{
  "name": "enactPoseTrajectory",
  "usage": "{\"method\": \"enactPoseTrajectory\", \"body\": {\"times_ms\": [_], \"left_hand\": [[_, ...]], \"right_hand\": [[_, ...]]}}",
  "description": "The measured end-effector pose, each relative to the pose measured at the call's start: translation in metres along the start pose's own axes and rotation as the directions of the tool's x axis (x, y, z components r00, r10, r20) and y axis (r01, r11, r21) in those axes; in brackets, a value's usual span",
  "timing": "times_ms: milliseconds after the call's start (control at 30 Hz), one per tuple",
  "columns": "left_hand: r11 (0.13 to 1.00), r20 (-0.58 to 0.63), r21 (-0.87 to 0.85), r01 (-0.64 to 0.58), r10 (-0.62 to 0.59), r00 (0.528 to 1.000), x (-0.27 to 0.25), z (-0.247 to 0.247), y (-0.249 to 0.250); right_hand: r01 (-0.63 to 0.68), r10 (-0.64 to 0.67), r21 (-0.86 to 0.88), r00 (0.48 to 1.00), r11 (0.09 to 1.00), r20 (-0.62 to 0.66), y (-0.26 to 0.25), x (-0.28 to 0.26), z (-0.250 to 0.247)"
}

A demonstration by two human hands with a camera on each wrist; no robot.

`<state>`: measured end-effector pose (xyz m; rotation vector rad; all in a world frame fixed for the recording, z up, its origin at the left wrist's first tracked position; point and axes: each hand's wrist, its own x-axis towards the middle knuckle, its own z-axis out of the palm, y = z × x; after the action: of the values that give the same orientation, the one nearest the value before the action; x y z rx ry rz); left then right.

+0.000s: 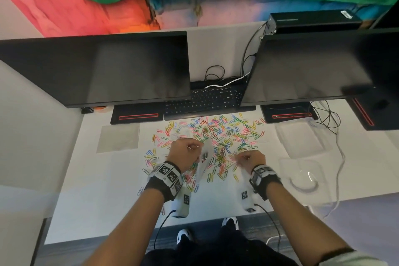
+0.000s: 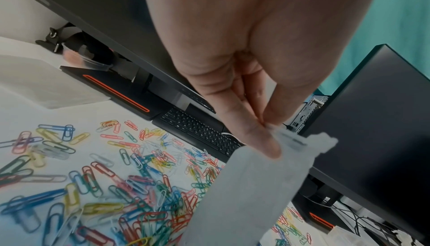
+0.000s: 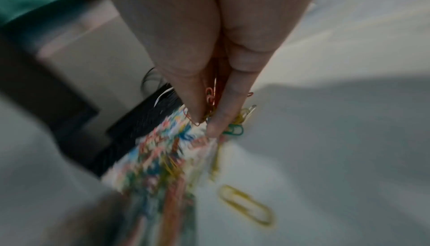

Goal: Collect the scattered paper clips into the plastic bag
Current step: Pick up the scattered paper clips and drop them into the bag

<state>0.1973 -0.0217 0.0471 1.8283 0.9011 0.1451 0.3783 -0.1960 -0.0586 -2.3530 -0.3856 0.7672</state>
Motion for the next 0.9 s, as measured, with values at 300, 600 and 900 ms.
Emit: {"method": "enactPoseTrajectory", "body": {"times_ms": [300, 600, 900], "left_hand": [[1.0, 0.031, 0.01, -0.012, 0.012, 0.999, -0.001, 0.018, 0.001], [0.999, 0.046, 0.021, -0.046, 0.045, 0.998, 0.0, 0.024, -0.003], [0.999, 0.047, -0.006, -0.045, 0.045, 0.998, 0.003, 0.027, -0.004]], "right_hand": [[-0.231, -0.145, 0.84, 0.929, 0.491, 0.34, -0.074, -0.053, -0.024], [0.43, -0.435, 0.061, 0.894, 0.901, 0.106, -0.087, -0.069, 0.01], [0.444, -0.411, -0.361, 0.896, 0.82, 0.168, -0.099, -0.056, 0.01]]}}
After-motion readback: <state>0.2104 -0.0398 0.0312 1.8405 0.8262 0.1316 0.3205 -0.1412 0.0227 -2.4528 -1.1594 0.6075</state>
